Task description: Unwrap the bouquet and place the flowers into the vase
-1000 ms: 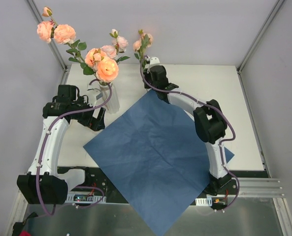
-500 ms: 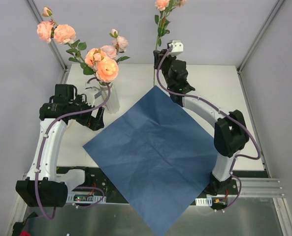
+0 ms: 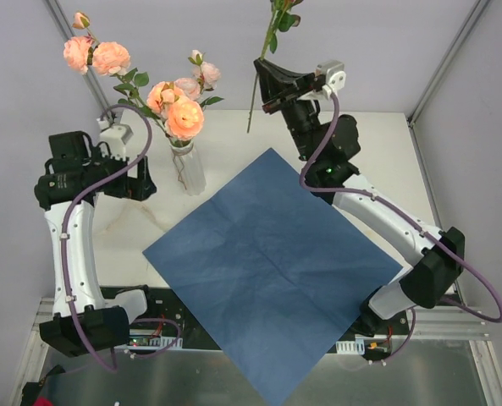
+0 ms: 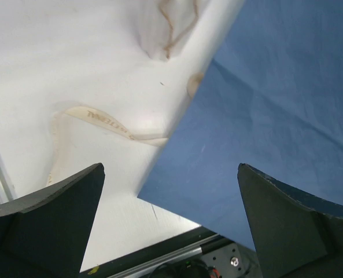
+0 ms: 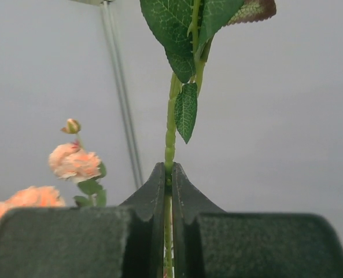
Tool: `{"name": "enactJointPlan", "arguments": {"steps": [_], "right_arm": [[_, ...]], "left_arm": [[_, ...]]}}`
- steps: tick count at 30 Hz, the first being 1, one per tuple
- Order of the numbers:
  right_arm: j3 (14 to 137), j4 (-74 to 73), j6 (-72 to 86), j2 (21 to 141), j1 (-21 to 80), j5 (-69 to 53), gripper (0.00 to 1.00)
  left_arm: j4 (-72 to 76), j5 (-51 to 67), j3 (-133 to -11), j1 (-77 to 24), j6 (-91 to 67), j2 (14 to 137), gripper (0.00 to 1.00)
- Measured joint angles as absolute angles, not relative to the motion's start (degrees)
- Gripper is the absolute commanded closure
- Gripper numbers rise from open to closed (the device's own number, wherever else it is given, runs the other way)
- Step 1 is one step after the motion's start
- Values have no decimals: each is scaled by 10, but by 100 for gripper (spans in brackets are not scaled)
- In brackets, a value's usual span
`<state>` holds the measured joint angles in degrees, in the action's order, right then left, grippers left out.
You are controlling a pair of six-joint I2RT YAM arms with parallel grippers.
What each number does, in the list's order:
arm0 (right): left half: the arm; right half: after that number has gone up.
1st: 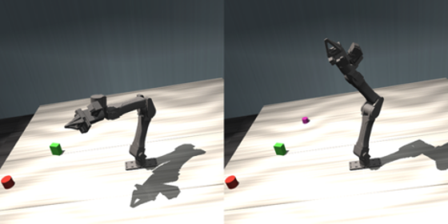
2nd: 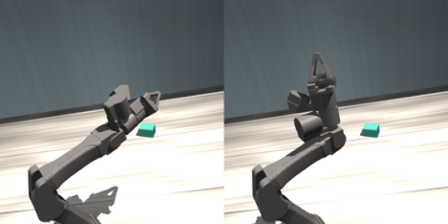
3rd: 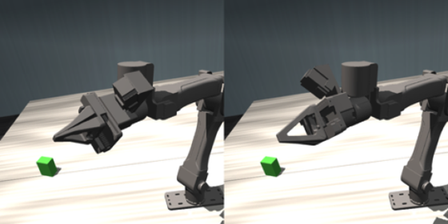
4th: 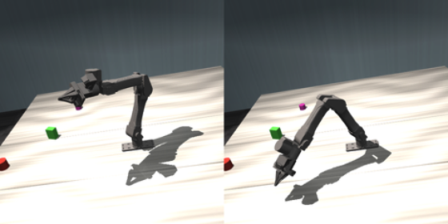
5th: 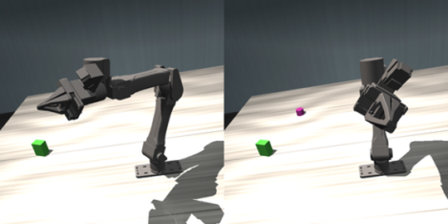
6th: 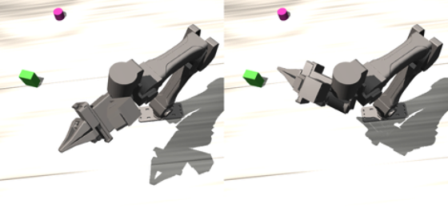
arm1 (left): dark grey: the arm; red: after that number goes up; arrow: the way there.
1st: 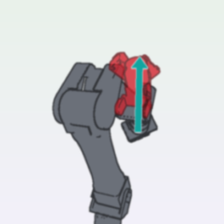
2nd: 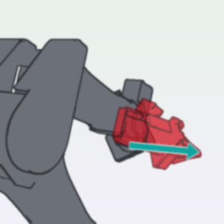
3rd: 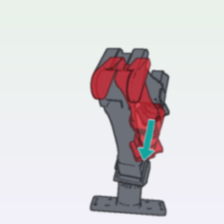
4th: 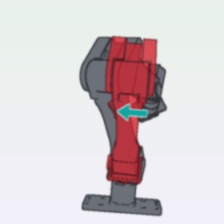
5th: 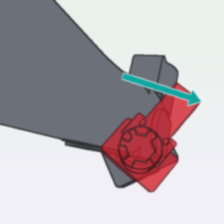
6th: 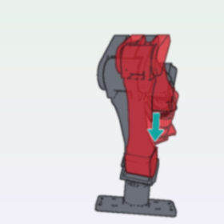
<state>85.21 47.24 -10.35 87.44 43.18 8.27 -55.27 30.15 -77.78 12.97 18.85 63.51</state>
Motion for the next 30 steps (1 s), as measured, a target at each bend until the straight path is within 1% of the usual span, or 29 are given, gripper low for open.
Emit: {"name": "enactJointPlan", "arguments": {"steps": [4, 8, 12, 16, 22, 30], "right_arm": [[815, 540, -117, 882, 472, 50, 100], [800, 606, -152, 933, 511, -9, 100], [800, 619, -174, 982, 543, -67, 100], [809, 625, -183, 1009, 553, -91, 100], [898, 643, -185, 1071, 549, -95, 100], [1036, 648, -180, 1177, 542, -89, 100]], "left_arm": [[-541, 330, -797, 185, 167, 633, 1], [-541, 364, -797, 219, 147, 632, 1], [-530, 414, -797, 278, 125, 633, 1], [-517, 463, -799, 342, 108, 639, 1], [-514, 508, -800, 361, 106, 660, 1], [-519, 522, -800, 361, 130, 660, 1]]}}
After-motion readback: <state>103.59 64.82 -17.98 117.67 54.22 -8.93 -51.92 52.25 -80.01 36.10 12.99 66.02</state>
